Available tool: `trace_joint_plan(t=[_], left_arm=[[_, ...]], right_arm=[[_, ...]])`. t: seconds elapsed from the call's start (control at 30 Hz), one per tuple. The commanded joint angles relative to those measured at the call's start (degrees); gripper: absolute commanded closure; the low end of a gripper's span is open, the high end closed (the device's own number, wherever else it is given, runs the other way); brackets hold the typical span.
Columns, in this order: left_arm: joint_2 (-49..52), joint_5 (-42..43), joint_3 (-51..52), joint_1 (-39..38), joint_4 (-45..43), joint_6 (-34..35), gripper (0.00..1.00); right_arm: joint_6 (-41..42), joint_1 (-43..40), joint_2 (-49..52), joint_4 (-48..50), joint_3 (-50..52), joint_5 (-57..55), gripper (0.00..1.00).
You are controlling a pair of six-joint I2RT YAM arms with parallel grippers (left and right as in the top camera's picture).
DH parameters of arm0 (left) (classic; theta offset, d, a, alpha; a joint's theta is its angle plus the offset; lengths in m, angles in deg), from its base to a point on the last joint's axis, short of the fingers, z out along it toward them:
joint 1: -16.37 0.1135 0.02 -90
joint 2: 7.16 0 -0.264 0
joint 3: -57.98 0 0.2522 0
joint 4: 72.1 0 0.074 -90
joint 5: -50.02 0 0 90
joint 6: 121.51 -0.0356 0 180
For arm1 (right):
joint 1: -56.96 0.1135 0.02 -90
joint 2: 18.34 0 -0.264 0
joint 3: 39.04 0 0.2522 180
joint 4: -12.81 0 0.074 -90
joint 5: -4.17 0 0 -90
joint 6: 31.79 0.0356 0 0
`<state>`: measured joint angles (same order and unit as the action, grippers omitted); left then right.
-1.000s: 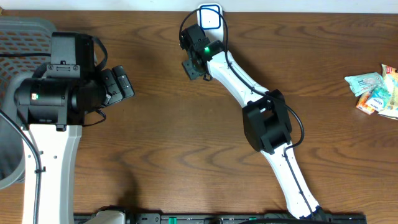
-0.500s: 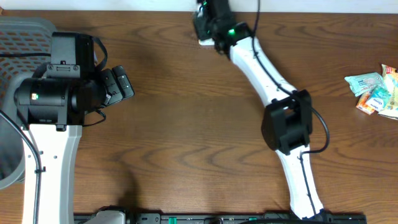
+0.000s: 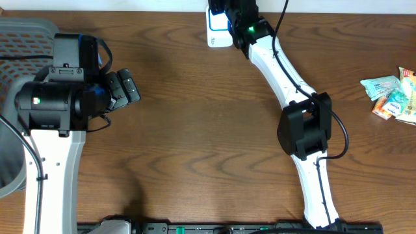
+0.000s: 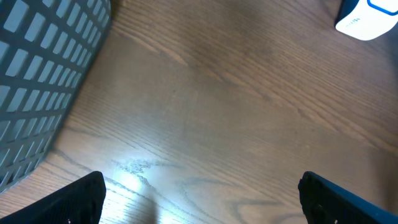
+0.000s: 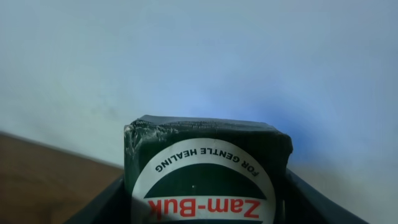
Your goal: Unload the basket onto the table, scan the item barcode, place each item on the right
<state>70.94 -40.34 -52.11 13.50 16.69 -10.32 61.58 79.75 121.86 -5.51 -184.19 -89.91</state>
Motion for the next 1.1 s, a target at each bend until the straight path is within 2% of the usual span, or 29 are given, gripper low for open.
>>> trace_joint_plan(t=[0.0, 0.4, 0.63, 1.07], left_arm=[[-0.3, -0.7, -0.1, 0.2, 0.2, 0.7, 0.02], [-0.3, -0.7, -0.1, 0.2, 0.2, 0.7, 0.02], [-0.3, -0.7, -0.1, 0.2, 0.2, 0.7, 0.02], [-0.3, -0.7, -0.1, 0.2, 0.2, 0.7, 0.02]], right_arm=[[-1.4, 0.1, 2.3, 2.1, -0.1, -0.3, 0.45], [-1.3, 0.1, 8.7, 10.4, -0.1, -0.3, 0.44], [-1.4, 0.1, 9.0, 11.9, -0.1, -1.5, 0.44], [-1.4, 0.0, 6.2, 5.5, -0.1, -3.3, 0.40]])
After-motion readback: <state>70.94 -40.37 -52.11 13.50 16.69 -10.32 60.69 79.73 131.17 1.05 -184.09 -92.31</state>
